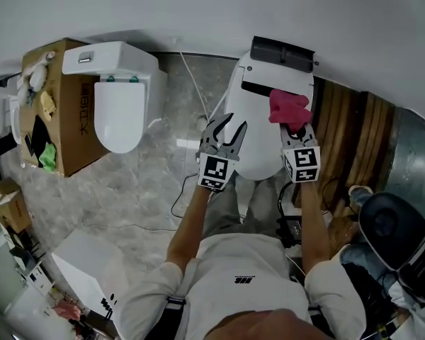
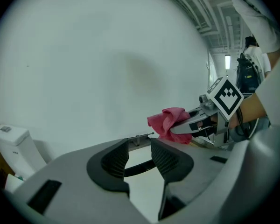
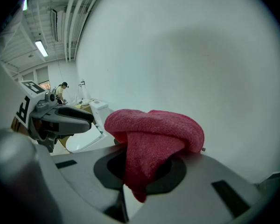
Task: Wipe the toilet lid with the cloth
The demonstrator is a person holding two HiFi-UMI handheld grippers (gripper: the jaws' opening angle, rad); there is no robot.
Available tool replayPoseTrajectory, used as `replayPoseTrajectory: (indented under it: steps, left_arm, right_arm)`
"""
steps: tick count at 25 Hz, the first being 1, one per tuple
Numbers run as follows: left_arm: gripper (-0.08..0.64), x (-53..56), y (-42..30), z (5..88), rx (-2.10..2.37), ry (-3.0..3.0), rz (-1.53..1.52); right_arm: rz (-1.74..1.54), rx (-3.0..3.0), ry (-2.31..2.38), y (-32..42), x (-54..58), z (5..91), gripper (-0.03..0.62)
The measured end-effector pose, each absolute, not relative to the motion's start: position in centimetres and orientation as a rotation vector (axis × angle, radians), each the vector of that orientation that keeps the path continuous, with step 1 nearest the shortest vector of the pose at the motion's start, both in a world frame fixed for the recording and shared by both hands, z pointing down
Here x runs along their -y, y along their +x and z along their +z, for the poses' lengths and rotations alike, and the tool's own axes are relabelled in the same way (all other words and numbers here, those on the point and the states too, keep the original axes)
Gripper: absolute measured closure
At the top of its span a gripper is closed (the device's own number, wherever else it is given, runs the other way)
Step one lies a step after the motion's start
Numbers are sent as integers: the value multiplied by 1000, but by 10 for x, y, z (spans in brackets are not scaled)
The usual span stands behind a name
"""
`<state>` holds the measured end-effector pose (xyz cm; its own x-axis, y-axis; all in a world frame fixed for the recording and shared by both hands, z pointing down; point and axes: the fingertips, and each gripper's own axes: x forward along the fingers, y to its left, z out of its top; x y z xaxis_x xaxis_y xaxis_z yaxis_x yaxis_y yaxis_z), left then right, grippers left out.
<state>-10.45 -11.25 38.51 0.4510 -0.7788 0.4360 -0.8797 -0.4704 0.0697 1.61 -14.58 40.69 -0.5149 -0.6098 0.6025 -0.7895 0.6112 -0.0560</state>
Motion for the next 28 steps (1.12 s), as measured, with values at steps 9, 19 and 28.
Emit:
replayPoseTrajectory:
  steps: [9,19,28]
  left_arm:
    - [402,107,-94,453,1431,2326,534]
    - [402,103,-100,523,1401,2270,571]
    - [403,102,-116,570,1379,2238,608]
  right_arm:
    - [530,2305,991,6,151,486,528]
    - [547,2306,914,-20,160,551,528]
    - [637,2290,871,-47,156,609,528]
